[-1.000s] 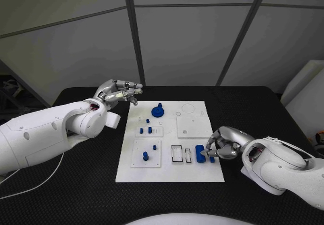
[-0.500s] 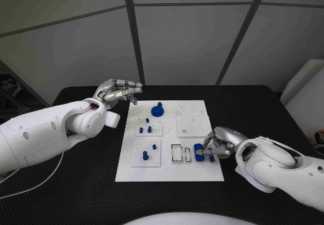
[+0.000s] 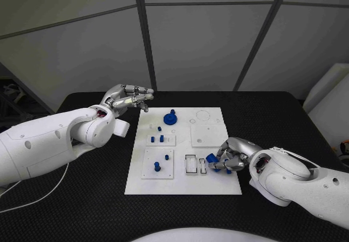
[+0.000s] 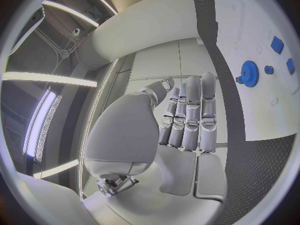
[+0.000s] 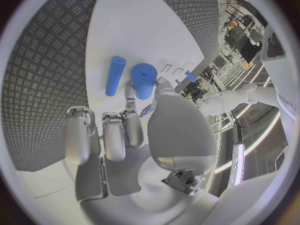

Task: Assemble the parts on the task board

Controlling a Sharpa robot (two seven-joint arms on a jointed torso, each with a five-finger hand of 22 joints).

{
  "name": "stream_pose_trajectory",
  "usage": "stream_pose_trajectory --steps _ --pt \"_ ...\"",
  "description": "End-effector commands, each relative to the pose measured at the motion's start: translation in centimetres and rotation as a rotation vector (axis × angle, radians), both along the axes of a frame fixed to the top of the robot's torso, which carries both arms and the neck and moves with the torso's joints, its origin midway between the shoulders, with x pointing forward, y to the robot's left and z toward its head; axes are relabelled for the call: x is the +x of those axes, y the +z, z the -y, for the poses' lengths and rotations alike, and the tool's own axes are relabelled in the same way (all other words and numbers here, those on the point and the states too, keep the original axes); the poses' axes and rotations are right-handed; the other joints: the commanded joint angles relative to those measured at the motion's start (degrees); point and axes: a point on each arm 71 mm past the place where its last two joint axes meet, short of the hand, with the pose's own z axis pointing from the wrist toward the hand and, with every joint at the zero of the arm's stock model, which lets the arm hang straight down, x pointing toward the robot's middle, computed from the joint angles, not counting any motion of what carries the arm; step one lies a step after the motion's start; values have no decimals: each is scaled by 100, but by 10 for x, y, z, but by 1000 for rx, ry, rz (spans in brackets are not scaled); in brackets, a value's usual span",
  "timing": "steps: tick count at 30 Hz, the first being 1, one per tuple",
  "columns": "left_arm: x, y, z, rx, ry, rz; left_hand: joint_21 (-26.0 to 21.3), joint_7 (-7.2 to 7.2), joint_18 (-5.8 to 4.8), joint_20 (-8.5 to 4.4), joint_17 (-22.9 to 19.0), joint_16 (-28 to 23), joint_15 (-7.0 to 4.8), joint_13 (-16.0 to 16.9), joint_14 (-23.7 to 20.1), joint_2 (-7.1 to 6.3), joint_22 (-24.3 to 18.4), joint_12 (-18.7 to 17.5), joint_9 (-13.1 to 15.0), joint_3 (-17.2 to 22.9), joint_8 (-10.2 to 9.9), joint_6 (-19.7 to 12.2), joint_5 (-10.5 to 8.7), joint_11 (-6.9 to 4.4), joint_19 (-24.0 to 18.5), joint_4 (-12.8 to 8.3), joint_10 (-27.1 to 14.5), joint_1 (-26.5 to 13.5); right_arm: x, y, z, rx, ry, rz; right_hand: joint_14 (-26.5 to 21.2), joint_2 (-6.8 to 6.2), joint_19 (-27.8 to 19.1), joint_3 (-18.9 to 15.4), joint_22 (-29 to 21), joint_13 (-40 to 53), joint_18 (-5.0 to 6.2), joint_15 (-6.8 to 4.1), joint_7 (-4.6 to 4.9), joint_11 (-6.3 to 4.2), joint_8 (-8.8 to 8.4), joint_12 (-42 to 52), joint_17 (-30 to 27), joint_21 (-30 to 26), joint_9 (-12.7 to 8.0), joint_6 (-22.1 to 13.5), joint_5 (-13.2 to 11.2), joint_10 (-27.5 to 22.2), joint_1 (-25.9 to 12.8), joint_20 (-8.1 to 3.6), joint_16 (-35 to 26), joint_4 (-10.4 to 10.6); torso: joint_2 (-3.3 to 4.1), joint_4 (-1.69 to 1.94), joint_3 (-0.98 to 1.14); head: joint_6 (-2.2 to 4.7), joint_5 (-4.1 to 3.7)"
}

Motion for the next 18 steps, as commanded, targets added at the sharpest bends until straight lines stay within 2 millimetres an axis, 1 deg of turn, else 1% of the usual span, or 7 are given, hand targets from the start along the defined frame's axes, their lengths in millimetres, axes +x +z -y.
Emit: stream_pose_trajectory --steps 1,6,9,11,13,16,18 --pt "-1 2 1 -12 -9 13 -35 15 -53 18 -7 -16 31 -7 -21 15 -10 34 -8 -30 14 -27 31 1 -19 13 -53 -51 -3 -8 2 -23 -9 -42 541 124 29 -49 754 528 -57 38 -20 -9 57 -13 1255 24 40 17 11 -17 29 16 34 -7 -6 5 0 4 9" --pt "-1 2 0 -12 -8 13 -35 15 -53 18 -7 -16 31 -7 -21 15 -10 34 -8 -30 14 -27 31 1 -19 13 -53 -51 -3 -7 2 -10 -24 -30 543 211 38 -64 767 548 -60 10 -62 -44 154 -14 1266 31 130 82 107 -5 121 -5 38 -24 -6 -1 1 7 11" --pt "-1 2 0 -12 -9 13 -42 16 -53 19 -8 -15 31 -8 -21 27 -15 36 -7 -30 15 -26 33 1 -17 20 -56 -54 -3 -6 3 15 -38 -22 545 281 46 -75 778 570 -62 -17 -103 -79 239 -9 1274 38 213 157 233 10 181 -27 41 -27 -22 -11 -7 17 10" --pt "-1 2 0 -12 -8 13 -42 16 -53 19 -8 -15 31 -8 -21 27 -15 36 -7 -30 15 -26 33 1 -17 20 -56 -54 -4 -4 3 32 -46 -17 546 300 49 -91 782 571 -63 -32 -120 -96 274 -16 1279 40 258 172 292 12 208 -42 43 -27 -30 -15 -12 26 7" --pt "-1 2 0 -11 -8 13 -42 16 -53 19 -8 -15 31 -8 -21 27 -15 36 -7 -30 15 -26 33 1 -17 20 -56 -54 -6 -2 3 51 -53 -11 547 323 55 -107 790 577 -65 -51 -144 -118 316 -21 1283 45 314 190 370 18 255 -61 44 -30 -44 -33 -17 16 6" --pt "0 2 0 -12 -8 13 -42 16 -53 19 -8 -15 31 -8 -21 27 -15 36 -7 -30 15 -26 33 1 -17 20 -56 -54 -9 1 2 73 -57 -3 548 340 61 -127 799 579 -67 -64 -157 -131 343 -29 1291 51 360 190 450 21 277 -75 47 -27 -48 -39 -17 12 9" --pt "0 2 1 -12 -9 12 -42 16 -53 19 -8 -15 31 -8 -21 27 -15 36 -7 -30 15 -26 33 1 -17 20 -56 -54 -12 4 1 91 -57 2 548 350 61 -140 798 573 -67 -70 -162 -137 355 -40 1290 50 385 186 496 17 282 -81 47 -24 -55 -41 -15 25 14"
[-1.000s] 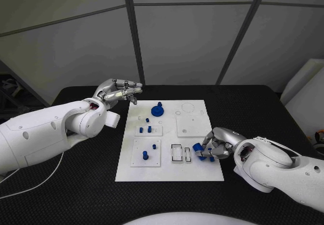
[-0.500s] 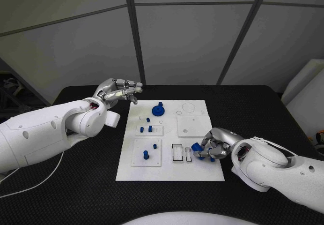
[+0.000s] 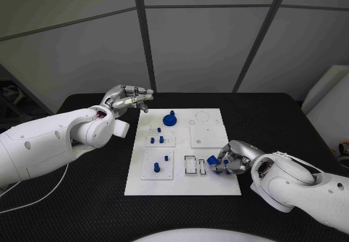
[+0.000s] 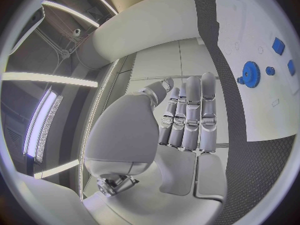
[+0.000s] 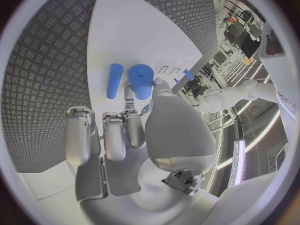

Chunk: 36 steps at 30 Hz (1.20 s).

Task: Assemble the parts on the task board

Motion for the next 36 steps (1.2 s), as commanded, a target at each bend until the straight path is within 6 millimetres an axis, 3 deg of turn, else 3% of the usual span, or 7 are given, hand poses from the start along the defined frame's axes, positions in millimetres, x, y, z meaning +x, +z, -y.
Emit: stream_pose_trajectory --steps 1,7,17,23,26,30,36 --pt "1 2 2 -12 -10 12 -20 16 -53 19 -9 -15 31 -8 -21 3 -5 36 -7 -15 15 -27 33 1 -17 5 -57 -31 -3 6 -3 62 -30 15 555 52 39 -43 800 571 -69 -37 -34 -44 39 -44 1292 28 119 60 67 5 45 -60 26 1 -20 -16 -1 9 6" --pt "1 1 3 -11 -10 11 -20 16 -53 19 -9 -15 31 -8 -21 3 -5 36 -7 -15 15 -27 33 1 -17 5 -57 -31 -9 13 -9 104 -26 29 556 47 41 -58 804 569 -70 -44 -42 -52 54 -54 1295 30 152 53 114 4 83 -68 27 -12 -23 9 -10 21 13" --pt "1 1 3 -12 -12 10 -20 16 -53 19 -9 -15 31 -8 -21 3 -5 36 -7 -15 15 -27 33 1 -17 5 -57 -31 -8 11 -29 128 11 0 555 64 40 -103 803 541 -69 -48 -39 -52 69 -92 1291 27 197 36 148 -14 42 -75 25 14 -13 -2 -7 23 52" --pt "1 1 4 -12 -14 10 -30 14 -52 21 -11 -15 31 -8 -21 16 -13 41 -6 -15 19 -23 35 0 -14 9 -59 -30 -5 7 -40 124 29 -24 551 163 19 -255 780 503 -63 -40 -34 -44 86 -153 1273 6 282 -6 90 -41 -303 -71 16 30 -8 0 -9 25 58" --pt "1 2 3 -12 -12 11 -30 14 -52 21 -11 -15 31 -8 -21 16 -13 41 -6 -15 19 -23 35 0 -14 9 -59 -30 -4 6 -46 128 32 -25 551 176 20 -309 782 508 -63 -44 -41 -49 105 -158 1274 6 321 -6 62 -37 -395 -72 16 29 -6 -16 -3 19 77" --pt "1 2 4 -12 -9 15 -30 14 -52 21 -11 -15 31 -8 -21 16 -13 41 -6 -15 19 -23 35 0 -14 9 -59 -30 -2 4 -50 126 34 -32 551 169 14 -350 776 501 -61 -48 -48 -54 123 -173 1271 0 357 -7 -2 -41 -441 -75 15 24 -8 -1 -2 11 65" --pt "1 2 4 -13 -10 15 -32 12 -51 21 -12 -15 30 -7 -21 19 -15 44 -5 -14 20 -22 36 -2 -12 9 -58 -26 0 1 -54 107 45 -53 549 167 10 -407 772 497 -59 -55 -57 -62 154 -193 1261 -6 416 -10 -157 -45 -507 -81 10 25 -13 -12 -2 -19 75"
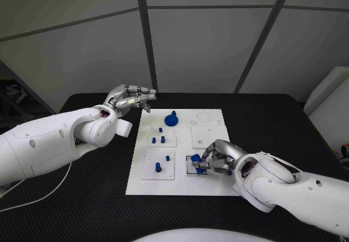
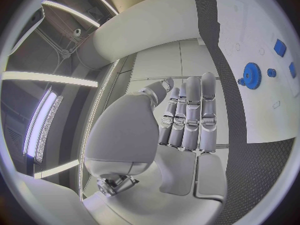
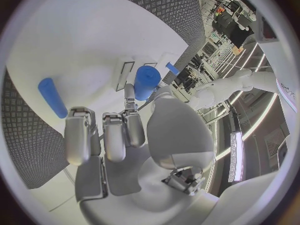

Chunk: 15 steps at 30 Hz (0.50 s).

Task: Assemble the parts on the task board

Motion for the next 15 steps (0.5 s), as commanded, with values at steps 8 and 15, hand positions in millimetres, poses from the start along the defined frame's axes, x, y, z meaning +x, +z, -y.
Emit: stream_pose_trajectory --steps 8,15 --pt "0 2 3 -12 -10 13 -35 11 -50 21 -9 -14 30 -8 -21 23 -10 23 -4 -14 22 -20 37 -3 -11 8 -58 -24 2 -4 -5 -31 21 -37 533 -52 -10 -165 747 463 -52 -57 -30 -26 81 -104 1219 -33 149 -43 -1051 -29 -525 -54 -10 -106 -9 0 2 -24 22" --pt "0 2 3 -12 -14 9 -38 10 -49 20 -10 -14 28 -8 -21 27 -13 26 -4 -12 23 -19 38 -4 -8 4 -58 -15 4 -5 -4 -23 9 -33 503 -342 -102 -2 637 124 -21 -44 -16 -12 114 -500 1091 -130 269 -107 -1980 -272 -961 -43 -73 19 -8 -3 0 -56 31"
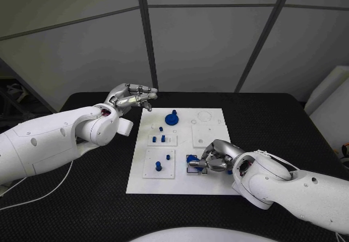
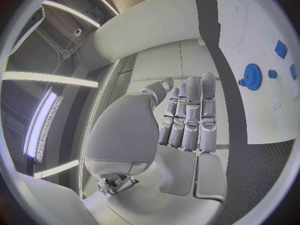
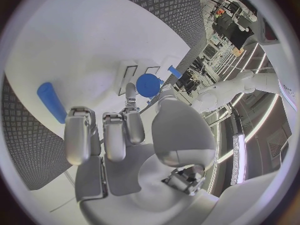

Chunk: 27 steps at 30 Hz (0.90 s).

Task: Assemble the parts on the task board

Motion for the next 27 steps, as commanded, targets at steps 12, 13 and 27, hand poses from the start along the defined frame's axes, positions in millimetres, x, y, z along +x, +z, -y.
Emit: stream_pose_trajectory --steps 12,13,27 --pt "0 2 1 -11 -14 8 -41 10 -48 19 -5 -10 26 -8 -16 34 -11 31 -3 -12 26 -15 38 15 -1 4 -37 -13 -3 5 -3 31 20 17 525 -141 -60 174 632 95 -19 -22 11 5 57 -191 1095 -50 81 -64 -81 -92 -257 7 -31 8 0 -5 4 -22 8" --pt "0 2 1 -11 -13 8 -41 10 -48 19 -5 -10 26 -8 -16 34 -11 31 -3 -12 26 -15 38 15 -1 4 -37 -13 -4 6 -4 35 25 20 526 -126 -52 196 641 111 -21 -24 6 1 69 -176 1099 -43 93 -53 -57 -77 -272 6 -30 6 2 -3 3 -17 3" --pt "0 1 0 -10 -10 8 -46 11 -48 20 -6 -7 27 -7 -12 33 -16 35 -3 -21 28 -15 35 16 4 11 -38 -23 -11 8 -2 18 60 13 540 37 2 293 705 210 -38 -53 -33 -34 137 -90 1153 3 175 7 198 20 -321 -17 -6 -4 -6 0 3 -8 -11"
